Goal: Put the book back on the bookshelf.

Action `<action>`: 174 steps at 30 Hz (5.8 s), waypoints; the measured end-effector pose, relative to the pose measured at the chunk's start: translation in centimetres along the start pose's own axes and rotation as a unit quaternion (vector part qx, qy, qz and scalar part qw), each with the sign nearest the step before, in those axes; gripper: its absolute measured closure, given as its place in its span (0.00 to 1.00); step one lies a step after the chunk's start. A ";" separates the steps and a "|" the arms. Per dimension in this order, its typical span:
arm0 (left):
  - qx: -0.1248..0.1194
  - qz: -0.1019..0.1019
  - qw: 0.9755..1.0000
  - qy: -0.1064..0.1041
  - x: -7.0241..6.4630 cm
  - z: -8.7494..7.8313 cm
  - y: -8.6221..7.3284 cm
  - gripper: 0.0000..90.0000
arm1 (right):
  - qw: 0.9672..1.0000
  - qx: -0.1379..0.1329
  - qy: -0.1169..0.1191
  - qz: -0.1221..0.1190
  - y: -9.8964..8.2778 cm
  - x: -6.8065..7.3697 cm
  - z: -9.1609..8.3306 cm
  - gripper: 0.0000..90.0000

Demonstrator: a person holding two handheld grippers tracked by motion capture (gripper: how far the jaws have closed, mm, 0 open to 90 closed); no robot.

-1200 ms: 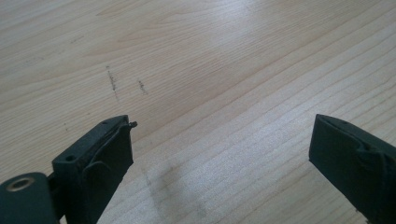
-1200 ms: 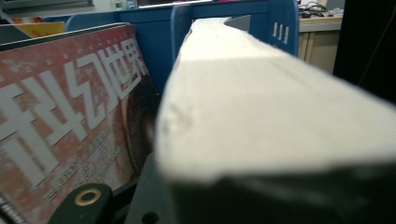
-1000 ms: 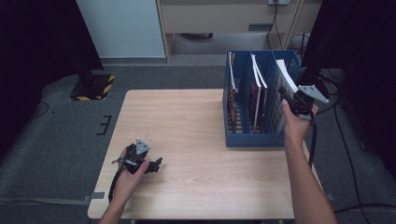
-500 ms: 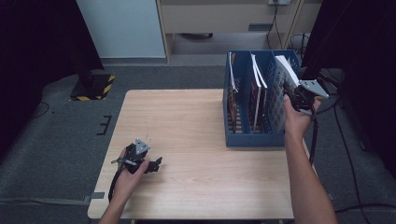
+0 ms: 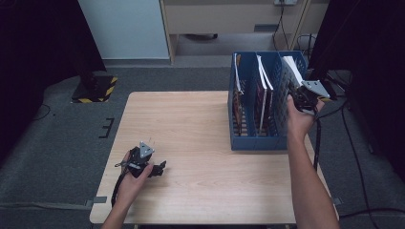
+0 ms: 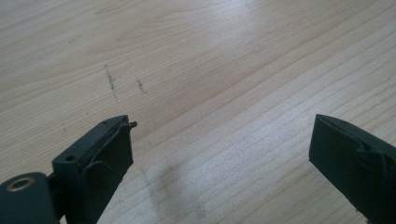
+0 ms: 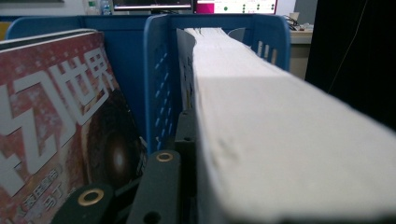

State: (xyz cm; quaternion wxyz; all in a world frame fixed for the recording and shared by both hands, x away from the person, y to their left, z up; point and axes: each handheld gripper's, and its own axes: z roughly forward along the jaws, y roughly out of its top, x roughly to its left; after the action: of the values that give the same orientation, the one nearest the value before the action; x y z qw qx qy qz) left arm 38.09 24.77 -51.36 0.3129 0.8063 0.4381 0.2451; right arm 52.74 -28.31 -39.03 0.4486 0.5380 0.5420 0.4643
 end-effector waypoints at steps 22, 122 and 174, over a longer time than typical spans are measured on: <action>-0.003 0.000 1.000 0.000 0.0 -0.3 0.0 0.06 | 0.999 0.013 0.034 -0.004 -0.1 1.9 -0.7 0.60; 0.013 0.007 1.000 -0.004 -0.3 0.0 -0.1 0.06 | 0.979 0.123 0.155 -0.048 -3.1 2.0 -9.2 0.06; 0.036 0.005 0.999 -0.010 -0.3 0.6 -0.5 0.04 | 0.931 0.196 0.291 -0.100 -9.5 13.1 -11.5 0.06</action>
State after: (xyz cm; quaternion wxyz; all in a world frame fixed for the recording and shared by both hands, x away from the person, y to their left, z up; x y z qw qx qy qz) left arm 38.04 24.54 -52.17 0.2868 0.8217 0.4392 0.2229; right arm 39.53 -15.34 -46.32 0.2010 0.4000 0.7797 0.4379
